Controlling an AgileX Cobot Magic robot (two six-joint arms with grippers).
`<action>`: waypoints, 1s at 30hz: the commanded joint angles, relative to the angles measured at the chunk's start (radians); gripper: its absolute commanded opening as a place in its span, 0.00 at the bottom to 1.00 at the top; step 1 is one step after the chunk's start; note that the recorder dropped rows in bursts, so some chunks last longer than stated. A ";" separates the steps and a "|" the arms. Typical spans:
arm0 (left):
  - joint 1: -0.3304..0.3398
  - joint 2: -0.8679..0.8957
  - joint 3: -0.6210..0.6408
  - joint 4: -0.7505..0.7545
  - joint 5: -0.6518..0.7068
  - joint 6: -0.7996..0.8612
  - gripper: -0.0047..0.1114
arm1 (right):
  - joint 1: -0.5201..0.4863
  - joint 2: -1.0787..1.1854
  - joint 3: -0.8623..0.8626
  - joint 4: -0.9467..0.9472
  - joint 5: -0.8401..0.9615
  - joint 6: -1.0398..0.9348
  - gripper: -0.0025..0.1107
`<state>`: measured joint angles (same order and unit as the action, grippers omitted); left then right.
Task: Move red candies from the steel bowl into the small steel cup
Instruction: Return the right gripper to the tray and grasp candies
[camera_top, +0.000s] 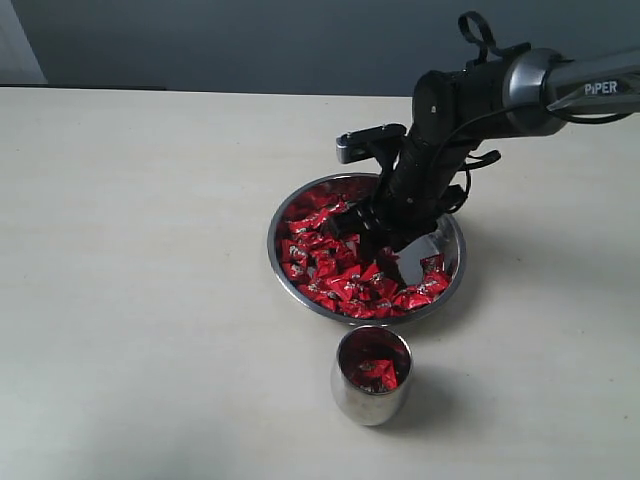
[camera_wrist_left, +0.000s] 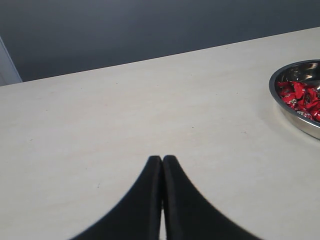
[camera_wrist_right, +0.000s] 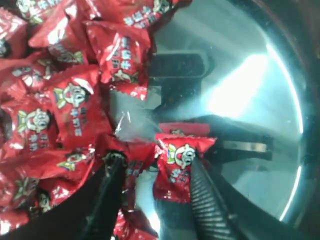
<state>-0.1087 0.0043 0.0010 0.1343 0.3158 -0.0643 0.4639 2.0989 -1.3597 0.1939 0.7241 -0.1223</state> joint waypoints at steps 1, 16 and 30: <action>-0.005 -0.004 -0.001 -0.003 -0.007 -0.004 0.04 | -0.006 0.007 -0.004 -0.009 -0.024 -0.009 0.37; -0.005 -0.004 -0.001 -0.003 -0.007 -0.004 0.04 | -0.047 0.009 -0.011 -0.023 -0.007 -0.009 0.02; -0.005 -0.004 -0.001 -0.003 -0.007 -0.004 0.04 | -0.044 -0.118 -0.011 -0.006 0.105 -0.009 0.03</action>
<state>-0.1087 0.0043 0.0010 0.1343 0.3158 -0.0643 0.4235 2.0339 -1.3680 0.1776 0.7950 -0.1242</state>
